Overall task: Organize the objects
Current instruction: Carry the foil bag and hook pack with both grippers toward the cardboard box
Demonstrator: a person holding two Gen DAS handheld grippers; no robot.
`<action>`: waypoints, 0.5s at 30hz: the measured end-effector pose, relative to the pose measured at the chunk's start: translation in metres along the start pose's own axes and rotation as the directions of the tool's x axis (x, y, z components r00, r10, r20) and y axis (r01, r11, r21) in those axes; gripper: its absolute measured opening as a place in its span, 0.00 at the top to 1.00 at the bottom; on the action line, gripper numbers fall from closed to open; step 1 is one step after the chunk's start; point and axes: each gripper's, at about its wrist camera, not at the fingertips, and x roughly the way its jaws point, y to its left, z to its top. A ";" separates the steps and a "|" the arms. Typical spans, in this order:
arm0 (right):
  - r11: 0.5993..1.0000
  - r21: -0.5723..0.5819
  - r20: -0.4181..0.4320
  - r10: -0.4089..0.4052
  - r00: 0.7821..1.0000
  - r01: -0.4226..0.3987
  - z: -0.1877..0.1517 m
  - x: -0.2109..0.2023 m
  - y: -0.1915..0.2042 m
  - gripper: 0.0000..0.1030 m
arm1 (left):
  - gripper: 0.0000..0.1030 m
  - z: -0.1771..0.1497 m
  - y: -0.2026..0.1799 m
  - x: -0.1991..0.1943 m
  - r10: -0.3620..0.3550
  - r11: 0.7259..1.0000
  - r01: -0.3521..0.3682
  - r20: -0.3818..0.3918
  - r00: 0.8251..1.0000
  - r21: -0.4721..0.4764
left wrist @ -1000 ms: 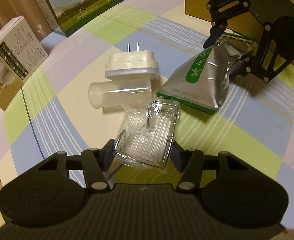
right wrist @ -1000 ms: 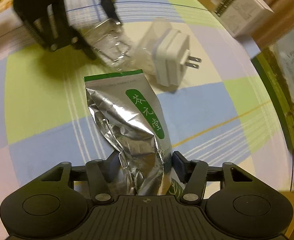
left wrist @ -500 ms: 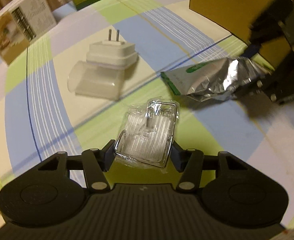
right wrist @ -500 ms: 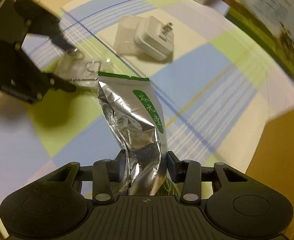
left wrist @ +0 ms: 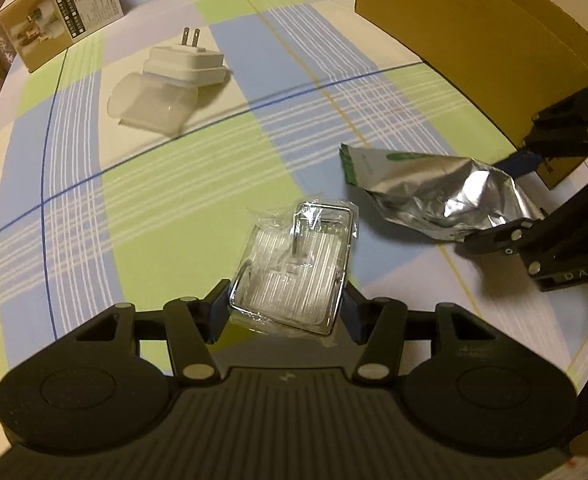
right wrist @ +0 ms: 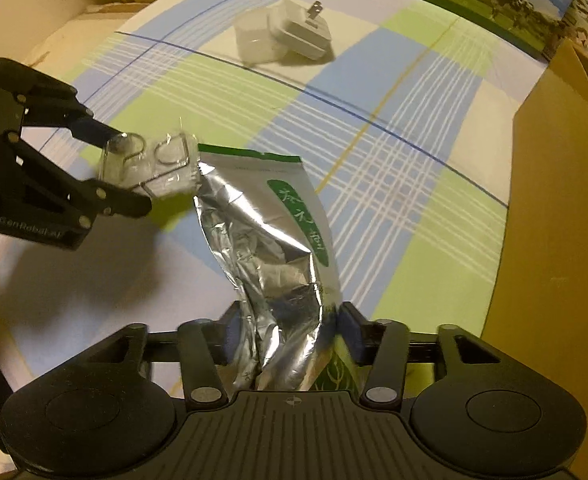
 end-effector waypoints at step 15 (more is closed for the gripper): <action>0.995 0.096 0.040 -0.017 0.999 0.013 0.003 0.008 -0.005 0.58 | 0.50 -0.017 -0.011 -0.004 0.008 0.995 -0.004 0.039 0.999 -0.101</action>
